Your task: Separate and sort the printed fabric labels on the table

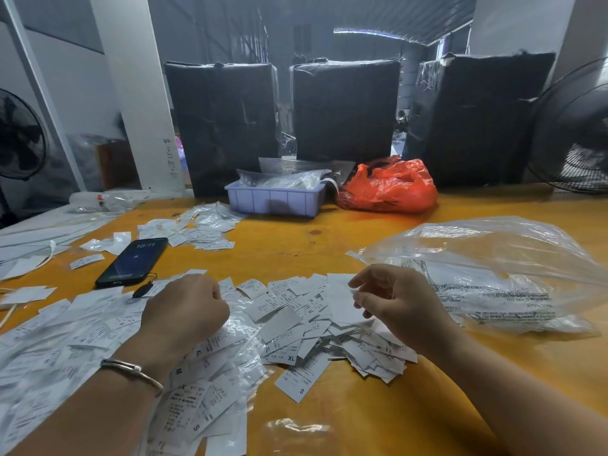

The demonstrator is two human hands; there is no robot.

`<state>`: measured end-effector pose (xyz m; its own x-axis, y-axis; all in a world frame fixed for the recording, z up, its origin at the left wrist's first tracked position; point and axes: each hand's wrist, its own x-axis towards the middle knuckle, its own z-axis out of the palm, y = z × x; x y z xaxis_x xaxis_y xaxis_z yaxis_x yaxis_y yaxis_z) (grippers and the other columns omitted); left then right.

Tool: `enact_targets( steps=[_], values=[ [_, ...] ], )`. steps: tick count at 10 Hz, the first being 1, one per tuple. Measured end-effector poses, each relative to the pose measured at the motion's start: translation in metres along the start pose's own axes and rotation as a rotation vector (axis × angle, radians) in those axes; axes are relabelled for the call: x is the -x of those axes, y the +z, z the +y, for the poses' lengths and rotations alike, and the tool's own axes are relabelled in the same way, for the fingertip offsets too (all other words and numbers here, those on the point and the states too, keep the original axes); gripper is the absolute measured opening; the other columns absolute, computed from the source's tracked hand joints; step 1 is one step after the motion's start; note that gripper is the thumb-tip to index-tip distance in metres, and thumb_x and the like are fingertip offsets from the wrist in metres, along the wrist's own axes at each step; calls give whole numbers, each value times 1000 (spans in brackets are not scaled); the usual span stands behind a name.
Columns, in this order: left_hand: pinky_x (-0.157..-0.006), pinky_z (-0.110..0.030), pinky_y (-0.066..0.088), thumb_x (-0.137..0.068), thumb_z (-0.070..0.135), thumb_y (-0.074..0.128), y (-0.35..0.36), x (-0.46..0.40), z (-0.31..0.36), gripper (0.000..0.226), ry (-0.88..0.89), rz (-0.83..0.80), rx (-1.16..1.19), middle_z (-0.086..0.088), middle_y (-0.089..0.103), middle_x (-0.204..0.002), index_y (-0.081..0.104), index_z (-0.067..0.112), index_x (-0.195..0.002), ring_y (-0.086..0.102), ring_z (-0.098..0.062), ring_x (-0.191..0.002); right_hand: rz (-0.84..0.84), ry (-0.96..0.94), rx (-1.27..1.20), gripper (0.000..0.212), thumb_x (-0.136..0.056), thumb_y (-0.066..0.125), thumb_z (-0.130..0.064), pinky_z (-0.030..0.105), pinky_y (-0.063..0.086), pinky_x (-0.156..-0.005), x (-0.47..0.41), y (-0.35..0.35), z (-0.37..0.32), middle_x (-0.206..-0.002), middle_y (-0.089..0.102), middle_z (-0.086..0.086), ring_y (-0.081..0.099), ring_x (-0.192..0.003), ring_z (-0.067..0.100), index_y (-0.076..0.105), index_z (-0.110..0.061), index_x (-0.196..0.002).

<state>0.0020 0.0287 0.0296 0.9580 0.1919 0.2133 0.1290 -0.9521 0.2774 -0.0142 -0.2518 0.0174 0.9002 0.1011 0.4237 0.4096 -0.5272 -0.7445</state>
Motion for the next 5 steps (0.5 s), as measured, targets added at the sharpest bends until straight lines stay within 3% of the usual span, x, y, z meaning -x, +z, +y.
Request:
enact_targets(
  steps=[1, 3, 5],
  values=[
    [-61, -29, 46, -80, 14, 53, 0, 0, 0, 17, 5, 15, -31, 5, 61, -80, 61, 24, -70, 57, -17, -75, 22, 17, 41, 11, -83, 67, -8, 46, 55, -72, -2, -3, 0, -72, 69, 2, 66, -68, 21, 70, -15, -90],
    [-70, -34, 51, -81, 16, 57, 2, 0, 0, 17, 28, 53, -65, 8, 60, -88, 61, 28, -70, 55, -16, -85, 29, 46, 156, 9, -84, 68, -16, 34, 54, -69, -3, -5, 3, -78, 67, -4, 63, -74, 14, 71, -20, -91],
    [-71, -33, 40, -82, 11, 60, 6, 0, -3, 23, 48, 90, -107, 7, 54, -101, 58, 33, -74, 43, -15, -92, -6, 67, 189, 10, -83, 69, -19, 23, 52, -67, -4, -4, 7, -84, 68, -8, 62, -77, 6, 70, -24, -92]
  ],
)
